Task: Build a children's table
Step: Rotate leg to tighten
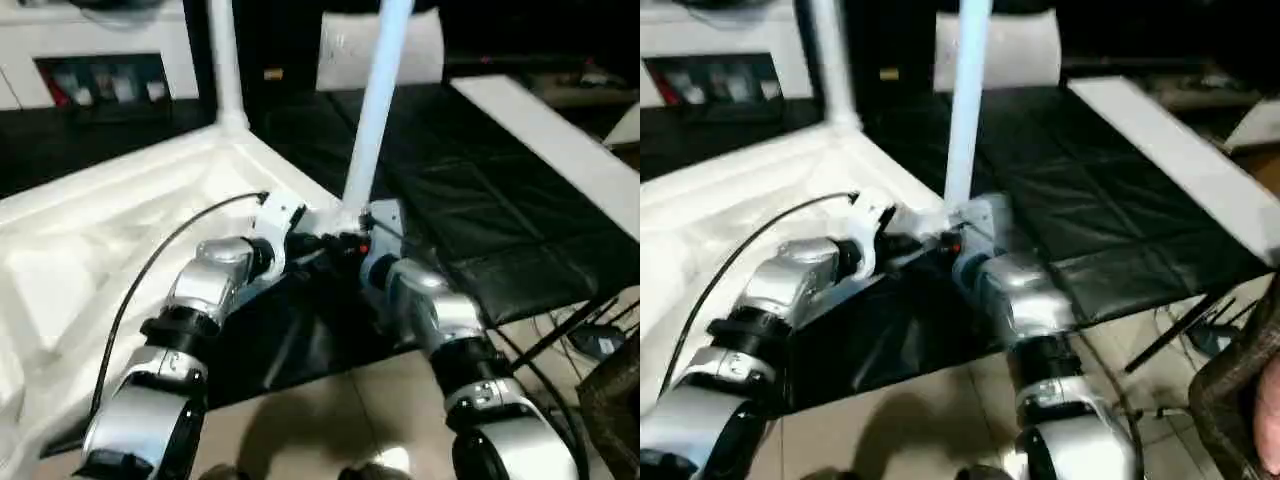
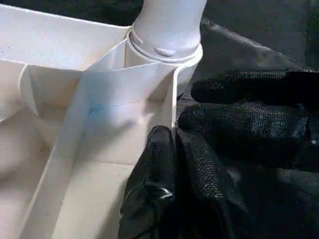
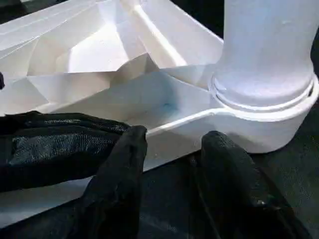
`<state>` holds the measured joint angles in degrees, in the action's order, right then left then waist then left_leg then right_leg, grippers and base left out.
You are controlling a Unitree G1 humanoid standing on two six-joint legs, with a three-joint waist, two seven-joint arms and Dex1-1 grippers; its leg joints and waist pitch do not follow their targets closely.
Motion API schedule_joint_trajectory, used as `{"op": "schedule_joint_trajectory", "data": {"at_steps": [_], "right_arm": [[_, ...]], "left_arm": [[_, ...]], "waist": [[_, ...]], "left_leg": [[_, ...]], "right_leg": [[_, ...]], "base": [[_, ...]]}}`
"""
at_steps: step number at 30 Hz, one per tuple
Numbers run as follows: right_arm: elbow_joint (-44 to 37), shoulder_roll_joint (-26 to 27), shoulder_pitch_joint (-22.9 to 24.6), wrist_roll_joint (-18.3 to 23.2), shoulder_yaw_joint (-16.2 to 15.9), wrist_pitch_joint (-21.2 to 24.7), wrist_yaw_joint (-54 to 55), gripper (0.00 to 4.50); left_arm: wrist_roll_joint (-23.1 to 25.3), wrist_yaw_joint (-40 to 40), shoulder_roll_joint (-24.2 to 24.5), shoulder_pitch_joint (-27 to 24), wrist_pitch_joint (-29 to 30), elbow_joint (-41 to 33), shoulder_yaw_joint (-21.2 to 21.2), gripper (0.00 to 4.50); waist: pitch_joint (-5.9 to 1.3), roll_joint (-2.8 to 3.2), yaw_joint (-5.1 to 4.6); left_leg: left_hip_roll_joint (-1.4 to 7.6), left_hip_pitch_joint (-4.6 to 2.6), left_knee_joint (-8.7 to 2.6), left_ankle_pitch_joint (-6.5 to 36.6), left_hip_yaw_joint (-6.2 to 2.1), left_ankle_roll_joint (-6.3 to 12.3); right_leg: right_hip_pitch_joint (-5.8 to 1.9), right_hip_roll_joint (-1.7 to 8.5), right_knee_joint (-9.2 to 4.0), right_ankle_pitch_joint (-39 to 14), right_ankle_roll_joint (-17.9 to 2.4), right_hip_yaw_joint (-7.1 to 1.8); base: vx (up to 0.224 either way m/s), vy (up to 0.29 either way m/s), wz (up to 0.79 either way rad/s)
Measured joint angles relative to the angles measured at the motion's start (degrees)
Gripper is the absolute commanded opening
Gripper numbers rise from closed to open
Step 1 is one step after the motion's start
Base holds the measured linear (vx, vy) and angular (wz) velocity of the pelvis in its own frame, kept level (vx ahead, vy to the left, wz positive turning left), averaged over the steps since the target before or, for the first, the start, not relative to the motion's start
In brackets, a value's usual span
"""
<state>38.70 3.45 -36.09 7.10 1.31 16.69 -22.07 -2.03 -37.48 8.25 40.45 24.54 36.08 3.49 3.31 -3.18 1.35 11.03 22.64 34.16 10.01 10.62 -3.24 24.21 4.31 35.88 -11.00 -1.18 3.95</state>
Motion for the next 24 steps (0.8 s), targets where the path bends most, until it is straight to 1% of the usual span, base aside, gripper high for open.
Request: {"op": "schedule_joint_trajectory", "data": {"at_steps": [1, 3, 6, 8, 11, 12, 13, 14, 16, 18, 21, 23, 24], "right_arm": [[-0.07, -0.39, 0.11, -0.15, -0.23, -0.20, -0.54, 2.31], [-0.57, -1.57, 0.94, -0.50, -1.23, -1.03, -2.36, 2.55], [-2.38, -2.97, 2.66, -0.53, -1.76, -1.47, -4.22, 2.81], [-4.19, -4.37, 4.16, -0.44, -2.36, -1.80, -6.55, 3.02], [-6.55, -5.98, 5.80, 0.04, -3.40, -1.89, -9.70, 3.11], [-7.88, -6.78, 6.61, 0.15, -3.69, -1.91, -11.03, 3.33], [-9.16, -7.59, 7.39, 0.36, -3.94, -1.91, -12.24, 3.44], [-11.44, -9.06, 8.66, 0.94, -4.14, -1.98, -14.01, 3.44], [-16.24, -13.75, 10.94, 2.24, -3.41, -2.14, -17.08, 3.63], [-20.74, -17.34, 13.41, 3.60, -1.24, -1.86, -19.64, 3.84], [-24.49, -18.22, 15.14, 4.71, -0.21, -1.01, -21.12, 4.08], [-25.73, -18.07, 16.17, 5.49, -0.59, -0.51, -21.78, 4.28], [-26.73, -18.03, 16.81, 5.94, -0.74, -0.13, -22.12, 4.28]], "left_arm": [[0.00, -0.71, 0.44, -0.33, 0.00, -0.56, 0.35, 0.00], [0.00, -3.46, 1.73, -1.35, -0.13, -1.91, 1.65, 0.00], [-0.04, -6.27, 3.20, -1.95, -1.01, -2.12, 2.52, 0.00], [-0.05, -8.12, 4.21, -2.27, -2.22, -2.15, 3.22, 0.00], [-0.07, -10.52, 5.42, -2.72, -4.63, -2.15, 4.24, 0.00], [-0.06, -11.67, 5.97, -2.72, -5.48, -2.16, 4.72, 0.00], [-0.01, -12.53, 6.58, -2.75, -6.21, -2.16, 5.21, 0.00], [0.21, -13.84, 7.62, -2.85, -7.44, -2.16, 6.15, 0.00], [0.94, -17.26, 10.80, -4.15, -11.08, -2.06, 7.17, 0.00], [1.93, -20.25, 13.83, -4.28, -15.10, -1.24, 7.83, 0.00], [3.51, -21.72, 15.59, -3.87, -18.86, 0.53, 8.25, 0.00], [4.14, -21.67, 15.78, -3.35, -20.65, 1.75, 8.78, 0.00], [4.30, -21.70, 15.77, -2.99, -21.87, 2.74, 9.01, 0.00]], "waist": [[0.00, 0.00, 0.14], [0.00, 0.00, 0.54], [0.01, 0.01, 0.75], [0.01, 0.01, 0.81], [0.03, -0.02, 0.82], [0.03, -0.02, 0.85], [0.03, -0.03, 0.94], [0.04, -0.05, 1.13], [0.06, -0.08, 1.34], [0.08, -0.15, 1.80], [0.08, -0.15, 1.82], [0.08, -0.15, 2.05], [0.08, -0.15, 2.07]], "left_leg": [[0.00, -0.01, 0.00, 0.00, 0.04, 0.00], [0.01, -0.08, 0.02, 0.00, 0.09, -0.01], [0.03, -0.26, 0.06, -0.01, 0.10, -0.06], [0.02, -0.31, 0.12, 0.00, 0.10, -0.09], [0.02, -0.31, 0.14, -0.02, 0.10, -0.21], [0.03, -0.32, 0.13, -0.02, 0.09, -0.24], [0.03, -0.33, 0.13, 0.01, 0.09, -0.31], [0.03, -0.33, 0.12, 0.01, 0.09, -0.33], [0.03, -0.44, 0.12, 0.01, 0.08, -0.34], [0.04, -0.66, 0.12, 0.02, 0.07, -0.35], [0.03, -0.88, 0.13, 0.01, 0.07, -0.38], [0.01, -0.93, 0.13, 0.01, 0.06, -0.38], [0.00, -0.93, 0.13, 0.01, 0.06, -0.37]], "right_leg": [[0.00, 0.01, -0.01, 0.00, 0.00, -0.01], [-0.06, 0.03, -0.01, 0.00, 0.00, -0.03], [-0.25, 0.02, 0.02, 0.02, -0.01, -0.06], [-0.33, 0.03, 0.02, 0.07, 0.01, -0.08], [-0.32, 0.02, 0.03, 0.18, 0.04, -0.10], [-0.33, 0.02, 0.04, 0.19, 0.04, -0.10], [-0.34, 0.02, 0.05, 0.20, 0.05, -0.10], [-0.34, 0.02, 0.04, 0.21, 0.07, -0.09], [-0.45, 0.02, 0.04, 0.21, 0.09, -0.11], [-0.65, 0.00, 0.03, 0.20, 0.12, -0.11], [-0.86, 0.01, 0.01, 0.24, 0.21, -0.13], [-0.97, 0.04, -0.09, 0.25, 0.23, -0.13], [-1.02, 0.04, -0.17, 0.26, 0.27, -0.14]], "base": [[0.000, 0.000, 0.00], [0.000, 0.000, 0.00], [0.000, 0.000, 0.00], [0.000, 0.000, 0.00], [0.000, 0.000, 0.00], [0.000, 0.000, 0.00], [0.000, 0.000, 0.00], [0.000, 0.000, 0.00], [0.000, 0.000, 0.00], [0.000, 0.000, 0.00], [0.000, 0.000, 0.00], [0.000, 0.000, 0.00], [0.000, 0.000, 0.00]]}}
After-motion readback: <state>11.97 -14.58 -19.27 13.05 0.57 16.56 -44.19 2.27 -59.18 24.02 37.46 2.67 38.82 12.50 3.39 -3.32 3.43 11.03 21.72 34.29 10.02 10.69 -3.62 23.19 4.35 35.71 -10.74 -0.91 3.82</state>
